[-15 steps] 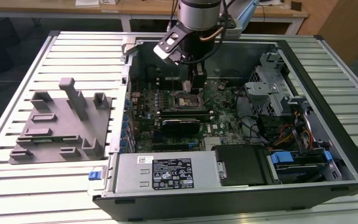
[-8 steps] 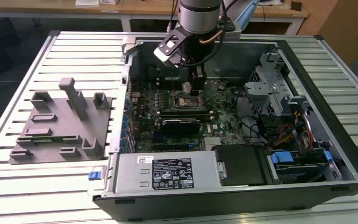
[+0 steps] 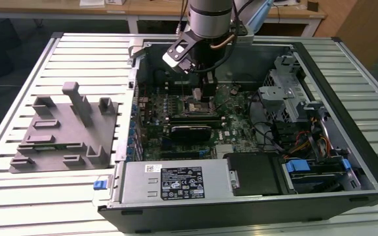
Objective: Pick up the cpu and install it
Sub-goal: 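Place the cpu into insertion slot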
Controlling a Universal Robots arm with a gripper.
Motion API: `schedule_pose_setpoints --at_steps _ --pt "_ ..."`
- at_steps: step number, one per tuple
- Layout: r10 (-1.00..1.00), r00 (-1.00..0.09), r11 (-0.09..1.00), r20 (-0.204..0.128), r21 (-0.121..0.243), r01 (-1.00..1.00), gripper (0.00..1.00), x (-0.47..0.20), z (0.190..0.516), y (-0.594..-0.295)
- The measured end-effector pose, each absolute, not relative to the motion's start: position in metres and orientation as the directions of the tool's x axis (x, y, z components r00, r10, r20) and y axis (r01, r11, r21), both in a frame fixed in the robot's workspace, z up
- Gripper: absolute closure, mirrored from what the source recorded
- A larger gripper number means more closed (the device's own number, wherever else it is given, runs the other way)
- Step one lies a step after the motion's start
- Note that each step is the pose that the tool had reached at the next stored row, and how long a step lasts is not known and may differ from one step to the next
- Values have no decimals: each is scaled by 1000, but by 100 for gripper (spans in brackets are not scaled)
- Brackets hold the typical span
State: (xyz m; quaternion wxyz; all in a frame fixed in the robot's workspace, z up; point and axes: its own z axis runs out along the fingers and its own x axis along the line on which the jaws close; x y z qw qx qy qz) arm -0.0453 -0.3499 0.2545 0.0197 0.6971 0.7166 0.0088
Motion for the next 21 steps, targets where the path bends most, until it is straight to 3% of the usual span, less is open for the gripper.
schedule_pose_setpoints --at_steps 21 --pt "1000 -25 25 -16 40 999 47 -46 234 -343"
